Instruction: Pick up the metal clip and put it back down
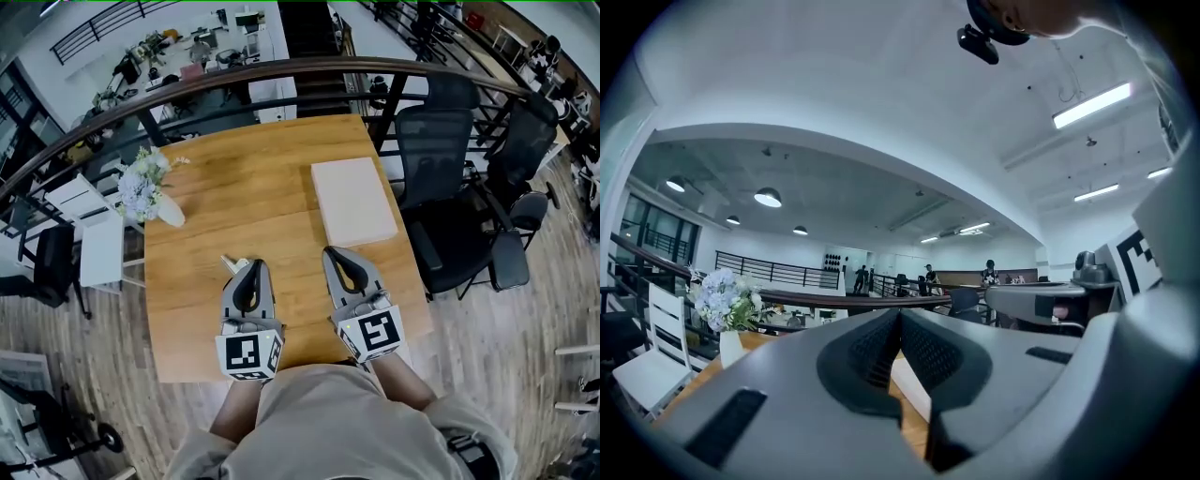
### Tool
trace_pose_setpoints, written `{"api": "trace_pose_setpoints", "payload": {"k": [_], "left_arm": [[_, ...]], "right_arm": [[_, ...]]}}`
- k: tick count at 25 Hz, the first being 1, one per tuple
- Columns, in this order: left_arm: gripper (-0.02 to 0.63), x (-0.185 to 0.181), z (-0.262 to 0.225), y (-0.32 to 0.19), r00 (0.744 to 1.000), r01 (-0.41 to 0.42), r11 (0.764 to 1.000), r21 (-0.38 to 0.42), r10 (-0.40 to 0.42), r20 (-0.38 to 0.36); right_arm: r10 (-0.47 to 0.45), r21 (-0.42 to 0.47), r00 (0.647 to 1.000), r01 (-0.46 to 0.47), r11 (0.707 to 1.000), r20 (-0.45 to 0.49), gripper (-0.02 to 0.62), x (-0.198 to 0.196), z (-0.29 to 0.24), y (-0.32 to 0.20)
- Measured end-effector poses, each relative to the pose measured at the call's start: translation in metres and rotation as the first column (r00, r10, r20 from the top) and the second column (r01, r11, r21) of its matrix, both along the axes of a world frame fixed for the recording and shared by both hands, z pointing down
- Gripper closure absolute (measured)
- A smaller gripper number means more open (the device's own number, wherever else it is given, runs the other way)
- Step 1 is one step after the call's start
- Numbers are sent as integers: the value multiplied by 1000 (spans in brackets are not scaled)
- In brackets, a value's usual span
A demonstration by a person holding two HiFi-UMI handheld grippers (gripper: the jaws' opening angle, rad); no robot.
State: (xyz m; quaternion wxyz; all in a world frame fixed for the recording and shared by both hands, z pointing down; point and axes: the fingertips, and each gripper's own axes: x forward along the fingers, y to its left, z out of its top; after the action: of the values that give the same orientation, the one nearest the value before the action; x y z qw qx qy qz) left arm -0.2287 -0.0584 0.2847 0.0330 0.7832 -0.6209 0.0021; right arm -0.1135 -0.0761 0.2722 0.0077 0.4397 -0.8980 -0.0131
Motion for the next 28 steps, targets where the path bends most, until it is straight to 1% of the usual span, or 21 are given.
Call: {"api": "trace_pose_setpoints", "payload": {"k": [5, 7, 14, 18, 23, 28], "left_arm": [[581, -2, -15, -2, 1000, 12, 999, 46, -12, 5], [581, -3, -15, -3, 1000, 13, 999, 51, -14, 11], [581, 3, -6, -5, 1000, 15, 1000, 27, -15, 10], [581, 3, -7, -3, 1000, 10, 1000, 27, -11, 16], [581, 6, -4, -2, 1000, 7, 1000, 22, -7, 20], [581, 7, 0, -2, 1000, 2, 1000, 19, -3, 23]], "right_arm": [[36, 49, 999, -36, 998, -2, 569, 11, -14, -2], [47, 58, 999, -47, 997, -5, 569, 15, -16, -2], [49, 51, 999, -49, 997, -4, 569, 23, -15, -3], [62, 45, 998, -62, 997, -8, 569, 26, -12, -4], [65, 58, 998, -65, 996, -4, 569, 29, -15, -2], [78, 47, 997, -77, 996, -12, 569, 33, -9, -1]]}}
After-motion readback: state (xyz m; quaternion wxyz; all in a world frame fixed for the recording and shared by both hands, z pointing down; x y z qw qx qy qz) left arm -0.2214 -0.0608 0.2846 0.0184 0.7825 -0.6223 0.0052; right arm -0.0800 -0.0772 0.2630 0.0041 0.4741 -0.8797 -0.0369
